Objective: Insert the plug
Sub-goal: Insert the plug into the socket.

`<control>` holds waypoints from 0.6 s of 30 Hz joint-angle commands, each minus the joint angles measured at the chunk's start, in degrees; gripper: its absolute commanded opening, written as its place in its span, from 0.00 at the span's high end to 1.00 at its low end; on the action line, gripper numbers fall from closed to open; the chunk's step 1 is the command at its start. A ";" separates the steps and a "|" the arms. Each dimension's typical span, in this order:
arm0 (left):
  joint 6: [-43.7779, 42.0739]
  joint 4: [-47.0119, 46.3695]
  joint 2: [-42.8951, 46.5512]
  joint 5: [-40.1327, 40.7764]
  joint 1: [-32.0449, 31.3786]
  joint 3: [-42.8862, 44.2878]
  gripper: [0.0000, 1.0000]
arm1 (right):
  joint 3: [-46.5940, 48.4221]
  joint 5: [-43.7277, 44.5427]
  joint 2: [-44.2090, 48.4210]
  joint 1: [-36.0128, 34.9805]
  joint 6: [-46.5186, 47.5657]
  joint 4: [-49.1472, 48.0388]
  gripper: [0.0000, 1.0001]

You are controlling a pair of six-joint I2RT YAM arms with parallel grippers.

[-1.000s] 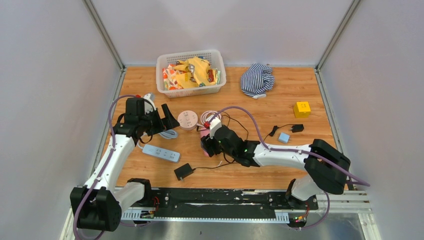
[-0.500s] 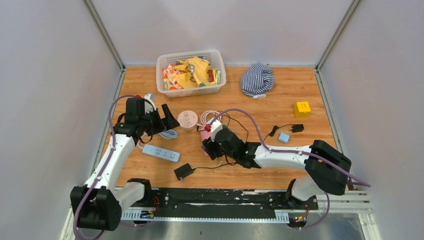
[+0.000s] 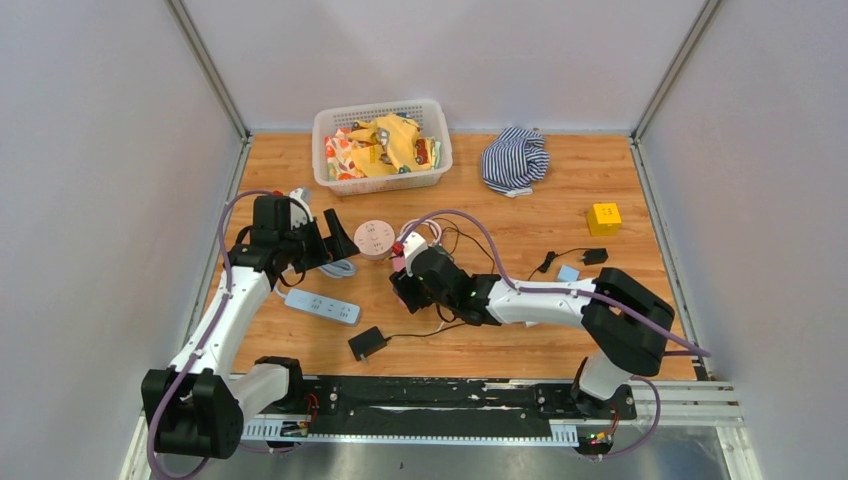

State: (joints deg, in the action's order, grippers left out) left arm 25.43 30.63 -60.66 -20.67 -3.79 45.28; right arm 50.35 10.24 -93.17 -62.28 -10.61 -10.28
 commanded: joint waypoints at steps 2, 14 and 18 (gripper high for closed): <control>-0.91 0.96 -0.66 0.15 0.07 0.03 0.00 | -6.65 -2.72 -4.27 -0.56 0.17 20.19 1.00; -1.01 1.11 -0.32 0.25 0.03 -0.19 0.00 | 4.23 -1.26 -0.42 -0.56 5.25 27.00 1.00; -1.00 1.13 -0.28 0.36 0.07 -0.19 0.00 | 7.50 -1.20 0.61 -0.56 6.17 28.66 1.00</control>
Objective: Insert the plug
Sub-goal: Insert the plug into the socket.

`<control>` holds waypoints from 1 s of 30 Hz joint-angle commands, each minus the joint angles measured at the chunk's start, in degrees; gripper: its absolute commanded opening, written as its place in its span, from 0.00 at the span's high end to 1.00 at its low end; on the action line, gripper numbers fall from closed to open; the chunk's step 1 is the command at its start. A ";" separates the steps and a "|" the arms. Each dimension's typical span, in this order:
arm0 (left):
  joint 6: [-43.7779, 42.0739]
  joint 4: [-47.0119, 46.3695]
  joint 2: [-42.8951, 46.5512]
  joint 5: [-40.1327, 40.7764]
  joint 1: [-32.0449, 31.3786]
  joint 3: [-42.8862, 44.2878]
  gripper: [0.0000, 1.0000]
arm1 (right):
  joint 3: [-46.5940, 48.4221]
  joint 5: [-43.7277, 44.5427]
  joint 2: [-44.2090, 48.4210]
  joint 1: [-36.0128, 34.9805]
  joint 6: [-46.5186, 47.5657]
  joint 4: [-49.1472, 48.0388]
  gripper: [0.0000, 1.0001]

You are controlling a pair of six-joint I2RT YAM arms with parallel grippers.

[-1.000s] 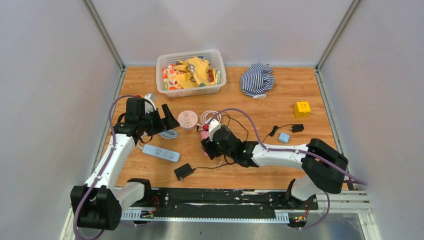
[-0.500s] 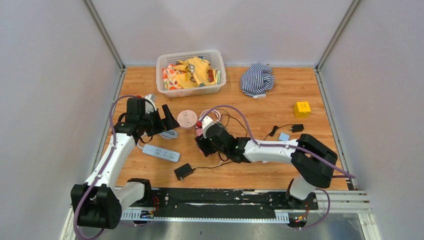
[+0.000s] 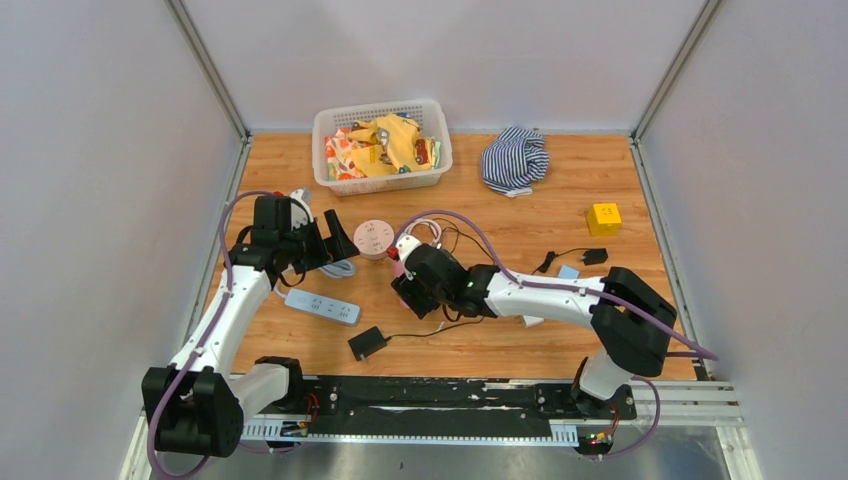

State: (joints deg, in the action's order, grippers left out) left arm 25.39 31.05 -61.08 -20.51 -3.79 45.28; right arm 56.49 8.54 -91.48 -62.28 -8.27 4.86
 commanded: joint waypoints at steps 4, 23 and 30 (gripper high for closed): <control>-1.04 0.73 0.00 0.05 0.10 -0.10 0.00 | 3.31 0.43 -0.76 -0.56 4.16 14.60 1.00; -0.87 0.67 -0.95 -0.52 0.05 0.08 0.00 | 8.27 0.96 -2.91 -0.56 4.89 17.98 0.49; -0.87 0.69 -0.65 -0.45 0.03 -0.01 0.00 | 9.69 0.49 -2.07 -0.52 5.03 17.75 0.27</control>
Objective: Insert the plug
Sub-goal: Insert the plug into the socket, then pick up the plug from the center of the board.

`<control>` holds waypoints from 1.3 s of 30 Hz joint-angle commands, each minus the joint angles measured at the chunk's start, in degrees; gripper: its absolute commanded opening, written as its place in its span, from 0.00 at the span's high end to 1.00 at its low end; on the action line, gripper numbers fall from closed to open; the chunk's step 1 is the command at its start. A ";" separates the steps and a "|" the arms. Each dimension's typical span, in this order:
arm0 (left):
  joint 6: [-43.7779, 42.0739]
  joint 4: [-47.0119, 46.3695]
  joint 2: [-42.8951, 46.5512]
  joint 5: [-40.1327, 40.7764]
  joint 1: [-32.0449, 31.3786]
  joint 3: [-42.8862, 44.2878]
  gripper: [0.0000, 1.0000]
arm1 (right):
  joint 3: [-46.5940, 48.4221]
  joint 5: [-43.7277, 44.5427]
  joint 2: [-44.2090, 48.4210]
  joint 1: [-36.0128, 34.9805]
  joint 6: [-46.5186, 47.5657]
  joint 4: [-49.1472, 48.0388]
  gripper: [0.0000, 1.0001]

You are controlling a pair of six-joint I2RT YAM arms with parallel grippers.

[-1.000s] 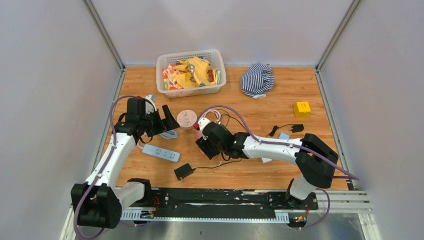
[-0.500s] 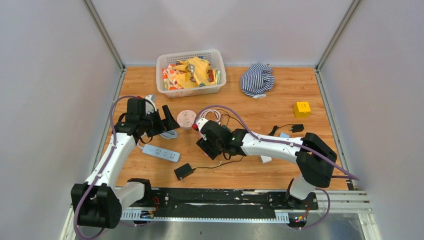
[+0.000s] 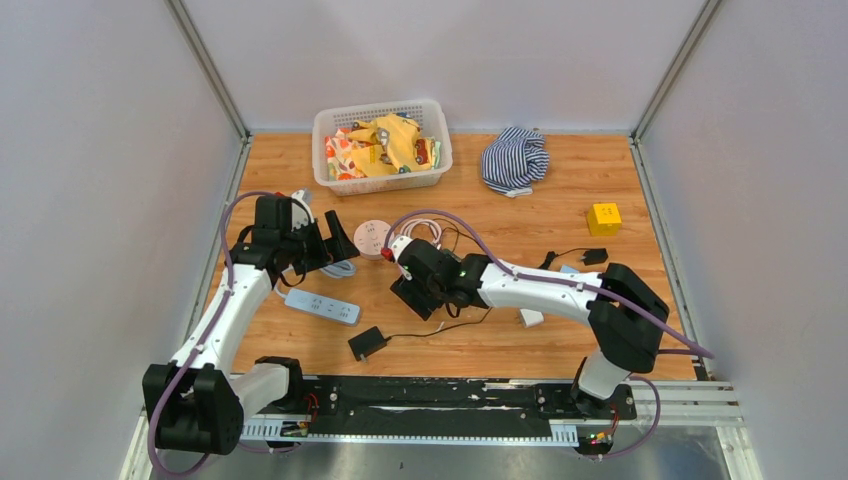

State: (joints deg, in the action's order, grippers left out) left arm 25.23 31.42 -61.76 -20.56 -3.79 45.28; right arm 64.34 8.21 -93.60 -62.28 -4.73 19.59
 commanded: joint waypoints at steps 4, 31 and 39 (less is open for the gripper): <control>-0.71 0.33 0.26 -0.57 0.08 -0.10 0.00 | 1.08 0.67 1.46 -0.43 0.84 1.45 0.03; 4.39 -3.07 6.53 3.78 0.10 -6.07 0.00 | -19.43 28.53 29.05 8.69 -56.15 21.50 0.26; 4.95 -3.88 5.14 0.21 0.10 -6.34 0.00 | -20.04 25.91 28.23 18.43 -78.90 41.10 0.26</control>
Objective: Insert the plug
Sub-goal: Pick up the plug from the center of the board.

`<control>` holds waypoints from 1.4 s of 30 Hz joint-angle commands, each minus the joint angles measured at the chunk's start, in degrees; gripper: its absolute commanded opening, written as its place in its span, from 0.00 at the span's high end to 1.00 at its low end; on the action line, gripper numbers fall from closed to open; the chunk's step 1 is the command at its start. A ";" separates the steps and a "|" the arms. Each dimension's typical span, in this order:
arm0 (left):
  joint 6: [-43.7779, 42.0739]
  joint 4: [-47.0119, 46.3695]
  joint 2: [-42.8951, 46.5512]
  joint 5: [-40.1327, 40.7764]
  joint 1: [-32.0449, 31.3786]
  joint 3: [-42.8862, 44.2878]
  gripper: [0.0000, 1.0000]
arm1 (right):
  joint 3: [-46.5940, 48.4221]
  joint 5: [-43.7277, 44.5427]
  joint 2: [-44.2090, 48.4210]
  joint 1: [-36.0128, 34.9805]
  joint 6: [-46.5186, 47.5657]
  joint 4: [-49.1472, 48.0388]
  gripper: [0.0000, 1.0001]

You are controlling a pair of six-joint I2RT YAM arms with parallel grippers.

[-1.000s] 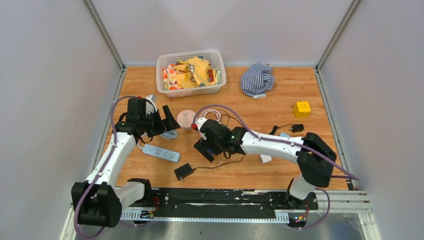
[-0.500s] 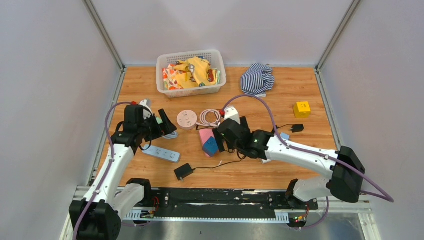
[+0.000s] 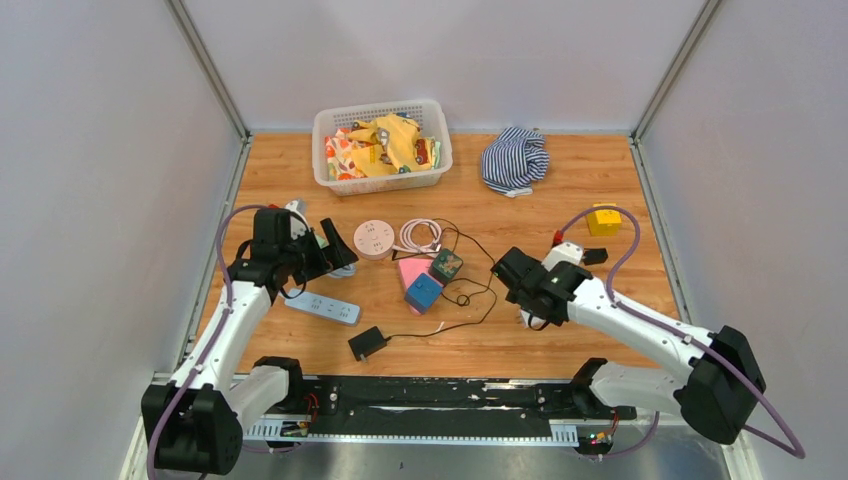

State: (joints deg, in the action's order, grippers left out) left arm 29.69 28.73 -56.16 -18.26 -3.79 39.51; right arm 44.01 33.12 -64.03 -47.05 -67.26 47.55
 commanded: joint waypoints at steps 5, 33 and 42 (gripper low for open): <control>0.33 -0.98 -0.30 -2.57 0.07 -0.41 0.00 | -0.15 0.07 -4.10 5.00 -21.86 15.43 0.25; -1.34 1.41 -0.86 -3.36 0.05 1.36 0.00 | -6.06 -3.94 -8.05 7.58 -22.95 -0.26 0.28; -1.47 0.80 -0.97 -5.02 0.01 1.10 0.00 | -7.22 -4.57 -10.14 7.64 -23.24 -1.92 0.31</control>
State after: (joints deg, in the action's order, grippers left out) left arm 29.08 29.30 -56.64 -21.61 -3.79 39.53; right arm 38.57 27.94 -73.54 -40.21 -88.75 45.65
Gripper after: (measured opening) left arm 0.997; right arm 0.700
